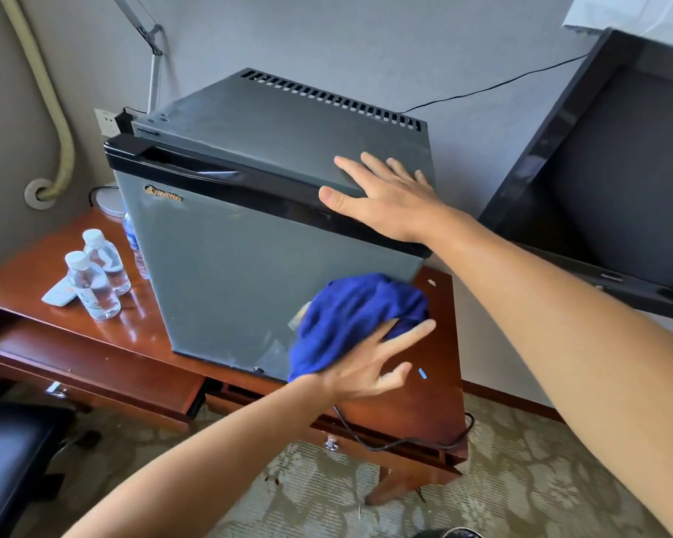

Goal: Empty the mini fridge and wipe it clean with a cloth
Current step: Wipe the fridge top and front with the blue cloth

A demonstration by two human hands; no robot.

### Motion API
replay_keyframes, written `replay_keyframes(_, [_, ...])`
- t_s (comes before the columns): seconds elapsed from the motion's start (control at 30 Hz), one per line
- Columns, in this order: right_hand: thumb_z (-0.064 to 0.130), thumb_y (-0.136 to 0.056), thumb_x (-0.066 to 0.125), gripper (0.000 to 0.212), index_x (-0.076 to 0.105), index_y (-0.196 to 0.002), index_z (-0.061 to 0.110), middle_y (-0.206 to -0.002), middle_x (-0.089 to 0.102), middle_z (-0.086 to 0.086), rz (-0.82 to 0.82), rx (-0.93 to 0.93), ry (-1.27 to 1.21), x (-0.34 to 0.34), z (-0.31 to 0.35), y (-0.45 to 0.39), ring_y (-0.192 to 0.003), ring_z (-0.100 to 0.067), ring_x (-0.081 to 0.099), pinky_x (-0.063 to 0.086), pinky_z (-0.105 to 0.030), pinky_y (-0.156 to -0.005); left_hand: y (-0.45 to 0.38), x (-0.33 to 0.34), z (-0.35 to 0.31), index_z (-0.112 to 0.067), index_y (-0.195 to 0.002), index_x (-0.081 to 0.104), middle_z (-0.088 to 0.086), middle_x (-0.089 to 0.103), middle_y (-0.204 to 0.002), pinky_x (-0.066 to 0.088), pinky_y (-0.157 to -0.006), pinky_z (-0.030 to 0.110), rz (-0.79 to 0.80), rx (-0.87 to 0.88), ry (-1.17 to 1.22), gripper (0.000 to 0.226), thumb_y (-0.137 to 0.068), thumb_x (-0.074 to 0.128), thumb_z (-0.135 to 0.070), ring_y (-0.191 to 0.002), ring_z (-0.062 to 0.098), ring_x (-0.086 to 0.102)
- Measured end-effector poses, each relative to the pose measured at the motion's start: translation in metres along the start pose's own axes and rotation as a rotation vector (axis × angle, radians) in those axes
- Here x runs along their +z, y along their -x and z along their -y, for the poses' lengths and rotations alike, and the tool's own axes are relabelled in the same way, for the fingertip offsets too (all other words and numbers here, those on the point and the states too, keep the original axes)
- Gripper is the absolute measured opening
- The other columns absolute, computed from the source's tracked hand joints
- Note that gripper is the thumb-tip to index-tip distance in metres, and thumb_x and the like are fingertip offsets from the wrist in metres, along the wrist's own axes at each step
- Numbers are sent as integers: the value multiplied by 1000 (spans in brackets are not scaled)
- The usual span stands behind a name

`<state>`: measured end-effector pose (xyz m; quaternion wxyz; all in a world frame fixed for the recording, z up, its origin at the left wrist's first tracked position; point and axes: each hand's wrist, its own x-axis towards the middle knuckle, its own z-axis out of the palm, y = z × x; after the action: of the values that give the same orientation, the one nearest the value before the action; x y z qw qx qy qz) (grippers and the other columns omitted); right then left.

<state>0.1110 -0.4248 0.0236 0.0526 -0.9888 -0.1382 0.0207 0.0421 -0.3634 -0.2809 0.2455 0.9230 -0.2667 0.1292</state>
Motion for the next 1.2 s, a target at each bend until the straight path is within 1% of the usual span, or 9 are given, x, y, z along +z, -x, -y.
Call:
replay_keyframes(0.1, [99,-73,17,90,9,-153,58,-170,2,10,-5,-4,1,0,0,0,-157,-24,-3,-2,-59,-122,-31,-28,4,-36,-165,2,-34,40,-152,34,-114,16,36,146,-101,100,-88,48,-80,-123,-21,45])
replay_keyframes(0.17, [97,-75,19,88,10,-153,58,-170,3,11,-10,-7,2,1,-1,0,-157,-24,-3,-2,-59,-123,-36,-74,-18,-34,-163,23,-7,68,-119,50,-86,17,-11,276,14,70,-100,52,-46,-97,1,61])
replay_keyframes(0.27, [95,-77,21,85,10,-153,59,-170,2,11,-9,-8,-8,1,-2,0,-157,-24,-3,-2,-58,-123,-56,-85,-24,-21,-150,51,-8,39,-67,29,-67,11,-215,445,220,66,-87,58,-2,-63,7,27])
replay_keyframes(0.47, [95,-76,23,85,11,-152,60,-170,3,12,-13,-3,-14,1,-2,-2,-157,-23,-3,-1,-58,-123,34,127,100,-41,-156,37,-12,54,-81,55,-79,31,428,12,320,68,-96,69,-37,-66,4,55])
replay_keyframes(0.6, [95,-76,25,84,13,-151,60,-170,5,13,-18,-1,-20,0,-2,-2,-157,-22,-2,-1,-59,-123,27,12,0,-31,-161,20,-15,30,-59,34,-61,4,337,4,414,69,-102,51,-11,-52,1,44])
replay_keyframes(0.73, [95,-75,26,84,15,-151,60,-169,7,12,-18,-3,-20,-1,-1,-3,-157,-21,-1,0,-59,-122,28,-39,-17,-37,-161,20,-13,42,-81,41,-67,14,199,50,321,74,-101,53,-9,-71,5,52])
replay_keyframes(0.93, [96,-74,26,85,16,-150,60,-169,8,13,-17,-6,-18,-2,1,-4,-156,-20,0,1,-58,-122,13,-82,-30,-22,-145,45,9,40,-132,57,-75,44,-580,-186,83,61,-87,65,-14,-90,41,63])
replay_keyframes(1.03, [96,-74,25,84,16,-150,60,-168,9,13,-26,-7,-10,-2,0,-3,-156,-19,2,3,-58,-122,24,-64,-24,-18,-135,46,6,36,-131,47,-94,36,-559,-480,334,69,-76,76,3,-111,39,54])
replay_keyframes(1.2, [94,-78,21,81,9,-151,61,-170,4,11,-14,-26,11,-2,0,0,-156,-21,-5,-1,-56,-123,51,-49,2,-13,-125,53,6,42,-125,41,-69,31,-357,-757,359,52,-81,79,-11,-87,38,65])
